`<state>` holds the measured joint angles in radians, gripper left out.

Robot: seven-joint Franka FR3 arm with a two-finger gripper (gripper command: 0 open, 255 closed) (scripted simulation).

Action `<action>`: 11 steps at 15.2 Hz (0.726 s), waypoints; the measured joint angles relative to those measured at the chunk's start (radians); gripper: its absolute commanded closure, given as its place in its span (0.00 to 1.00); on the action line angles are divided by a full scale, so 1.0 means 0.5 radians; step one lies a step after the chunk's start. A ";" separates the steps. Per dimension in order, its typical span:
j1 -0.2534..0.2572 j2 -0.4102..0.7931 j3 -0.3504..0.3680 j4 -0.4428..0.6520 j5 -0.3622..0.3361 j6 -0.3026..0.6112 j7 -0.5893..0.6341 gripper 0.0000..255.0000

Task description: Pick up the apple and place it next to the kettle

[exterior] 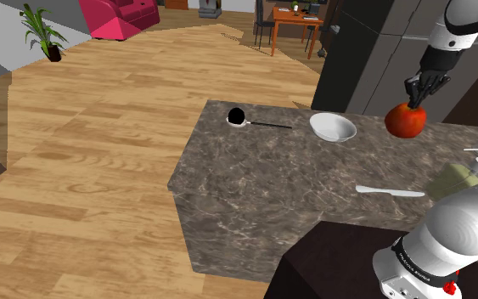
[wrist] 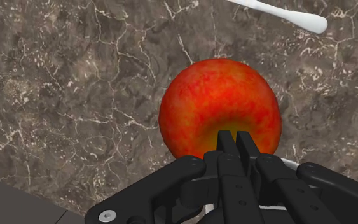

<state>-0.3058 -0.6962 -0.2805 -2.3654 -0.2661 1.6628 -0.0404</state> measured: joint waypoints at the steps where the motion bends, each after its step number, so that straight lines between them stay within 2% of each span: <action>1: 0.001 0.009 0.000 0.035 0.002 -0.025 -0.008 1.00; 11: 0.019 0.063 0.041 0.336 0.042 -0.274 -0.031 1.00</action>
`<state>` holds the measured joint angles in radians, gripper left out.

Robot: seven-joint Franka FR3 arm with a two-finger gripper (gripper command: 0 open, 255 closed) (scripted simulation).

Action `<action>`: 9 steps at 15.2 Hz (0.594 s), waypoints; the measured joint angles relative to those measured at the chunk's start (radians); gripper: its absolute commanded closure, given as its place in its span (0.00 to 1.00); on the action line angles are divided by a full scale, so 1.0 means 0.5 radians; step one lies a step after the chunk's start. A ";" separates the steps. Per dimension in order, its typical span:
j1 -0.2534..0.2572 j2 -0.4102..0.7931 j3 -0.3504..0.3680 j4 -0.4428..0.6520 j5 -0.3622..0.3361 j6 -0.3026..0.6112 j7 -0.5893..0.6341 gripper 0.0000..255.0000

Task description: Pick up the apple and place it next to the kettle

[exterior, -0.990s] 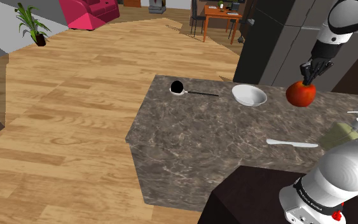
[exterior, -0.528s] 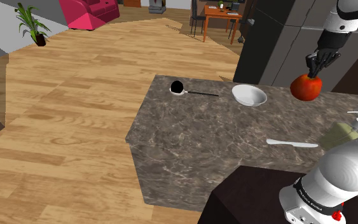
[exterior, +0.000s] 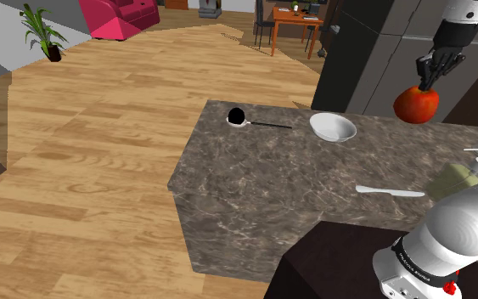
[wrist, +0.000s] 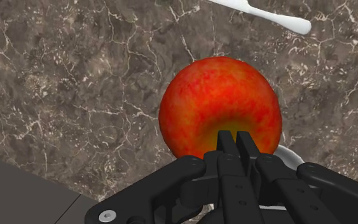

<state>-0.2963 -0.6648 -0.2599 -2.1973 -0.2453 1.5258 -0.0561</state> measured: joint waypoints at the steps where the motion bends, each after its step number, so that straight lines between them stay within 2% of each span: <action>1: 0.001 0.012 0.000 0.035 0.002 -0.022 -0.006 1.00; 6: 0.007 0.055 0.008 0.197 0.013 -0.140 -0.029 1.00; 9: -0.025 -0.021 -0.041 0.186 -0.036 -0.190 -0.106 1.00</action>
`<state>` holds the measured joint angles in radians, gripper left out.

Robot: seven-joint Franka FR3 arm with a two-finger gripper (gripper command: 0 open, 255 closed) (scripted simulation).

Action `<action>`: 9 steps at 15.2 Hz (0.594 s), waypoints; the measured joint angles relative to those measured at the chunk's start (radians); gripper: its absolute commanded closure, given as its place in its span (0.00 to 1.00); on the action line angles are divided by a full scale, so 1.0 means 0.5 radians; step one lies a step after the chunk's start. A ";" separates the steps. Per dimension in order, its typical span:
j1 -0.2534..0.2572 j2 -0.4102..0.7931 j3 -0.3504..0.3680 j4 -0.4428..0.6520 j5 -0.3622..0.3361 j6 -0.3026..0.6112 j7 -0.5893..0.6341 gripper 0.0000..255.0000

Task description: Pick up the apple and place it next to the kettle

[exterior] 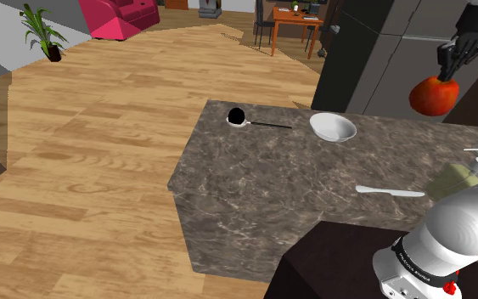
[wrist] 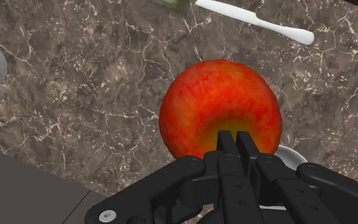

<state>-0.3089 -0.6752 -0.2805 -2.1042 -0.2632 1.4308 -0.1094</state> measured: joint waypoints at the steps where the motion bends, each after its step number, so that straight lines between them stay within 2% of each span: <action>1: -0.014 -0.022 -0.033 -0.005 -0.026 -0.007 -0.042 1.00; 9: -0.135 -0.229 -0.288 -0.055 -0.257 -0.073 -0.382 1.00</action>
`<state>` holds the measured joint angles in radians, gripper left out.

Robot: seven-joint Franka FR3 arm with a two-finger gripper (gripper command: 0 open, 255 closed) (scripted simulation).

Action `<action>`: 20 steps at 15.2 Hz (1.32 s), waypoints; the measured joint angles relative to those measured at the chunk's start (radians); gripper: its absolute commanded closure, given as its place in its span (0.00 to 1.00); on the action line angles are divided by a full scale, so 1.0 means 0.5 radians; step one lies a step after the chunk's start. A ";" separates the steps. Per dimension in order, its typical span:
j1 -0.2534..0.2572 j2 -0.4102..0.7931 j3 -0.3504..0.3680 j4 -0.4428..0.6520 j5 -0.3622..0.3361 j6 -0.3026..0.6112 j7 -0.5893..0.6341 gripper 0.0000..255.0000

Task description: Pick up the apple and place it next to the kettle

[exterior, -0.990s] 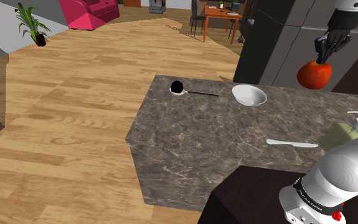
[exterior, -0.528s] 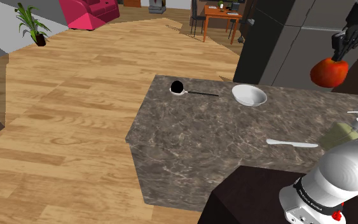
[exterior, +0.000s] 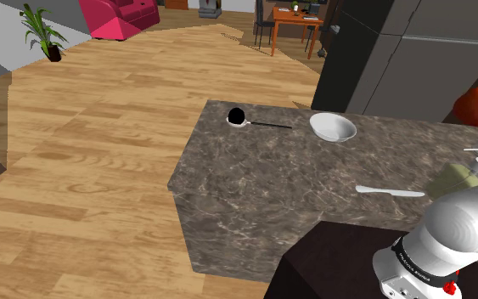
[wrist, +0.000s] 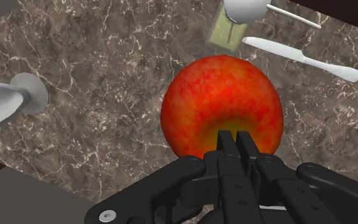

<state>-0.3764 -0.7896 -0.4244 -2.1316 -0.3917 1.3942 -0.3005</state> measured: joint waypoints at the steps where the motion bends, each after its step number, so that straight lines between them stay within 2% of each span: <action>1: -0.010 -0.014 -0.026 0.000 -0.023 -0.003 -0.033 1.00; 12: -0.106 -0.097 -0.466 0.190 -0.362 -0.056 -0.578 1.00; 18: -0.075 -0.041 -0.740 0.397 -0.503 -0.041 -0.866 1.00; 20: -0.029 0.015 -0.854 0.529 -0.533 -0.047 -0.977 1.00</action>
<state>-0.3910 -0.7824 -0.8513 -1.8669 -0.6584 1.3706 -0.7888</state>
